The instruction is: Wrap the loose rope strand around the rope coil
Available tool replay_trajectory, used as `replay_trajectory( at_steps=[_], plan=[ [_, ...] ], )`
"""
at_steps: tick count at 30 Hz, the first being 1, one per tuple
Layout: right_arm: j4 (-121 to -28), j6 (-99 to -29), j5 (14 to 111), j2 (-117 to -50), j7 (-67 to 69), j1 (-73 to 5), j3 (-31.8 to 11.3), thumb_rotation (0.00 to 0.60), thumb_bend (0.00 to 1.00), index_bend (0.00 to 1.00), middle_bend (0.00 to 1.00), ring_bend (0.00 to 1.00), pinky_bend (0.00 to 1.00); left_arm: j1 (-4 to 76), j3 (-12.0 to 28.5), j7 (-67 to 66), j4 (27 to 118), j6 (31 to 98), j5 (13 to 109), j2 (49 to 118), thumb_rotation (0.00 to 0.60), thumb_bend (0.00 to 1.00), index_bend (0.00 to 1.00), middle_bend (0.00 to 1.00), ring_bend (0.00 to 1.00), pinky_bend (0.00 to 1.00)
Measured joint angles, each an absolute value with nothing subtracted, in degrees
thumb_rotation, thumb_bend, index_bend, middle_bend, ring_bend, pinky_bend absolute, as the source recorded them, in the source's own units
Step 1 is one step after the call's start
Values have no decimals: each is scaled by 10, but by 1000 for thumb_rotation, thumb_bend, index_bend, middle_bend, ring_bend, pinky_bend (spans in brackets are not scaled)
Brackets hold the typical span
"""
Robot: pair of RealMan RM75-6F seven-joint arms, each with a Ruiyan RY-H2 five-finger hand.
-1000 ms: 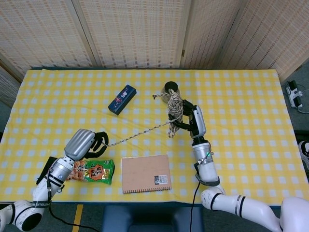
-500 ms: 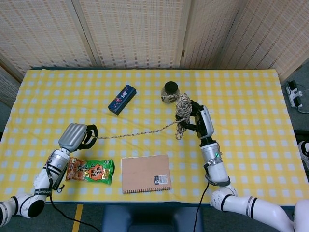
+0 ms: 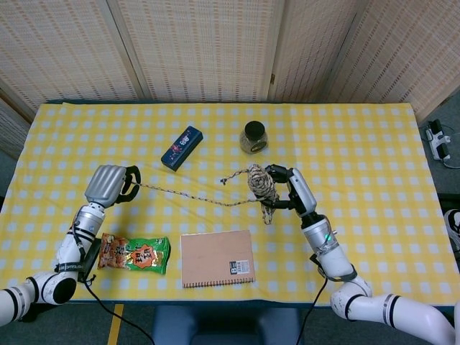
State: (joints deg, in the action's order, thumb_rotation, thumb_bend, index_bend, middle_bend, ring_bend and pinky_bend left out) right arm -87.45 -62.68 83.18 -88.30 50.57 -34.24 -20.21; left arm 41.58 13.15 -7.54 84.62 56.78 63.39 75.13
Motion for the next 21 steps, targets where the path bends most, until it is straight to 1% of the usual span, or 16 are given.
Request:
replay_trajectory(
  at_steps=[5, 9, 21],
  plan=[
    [-883, -600, 846, -867, 464, -357, -176, 600, 711, 983, 791, 807, 721, 432, 145, -94, 863, 572, 650, 744, 600, 531, 653, 869, 773, 743],
    [-897, -576, 839, -863, 421, -372, -169, 600, 713, 987, 797, 811, 729, 447, 156, -118, 894, 577, 663, 733, 600, 531, 652, 869, 773, 743],
    [-942, -513, 752, -879, 267, -416, -161, 600, 712, 990, 801, 817, 734, 496, 189, -174, 1002, 573, 663, 709, 600, 531, 652, 869, 774, 744]
  ],
)
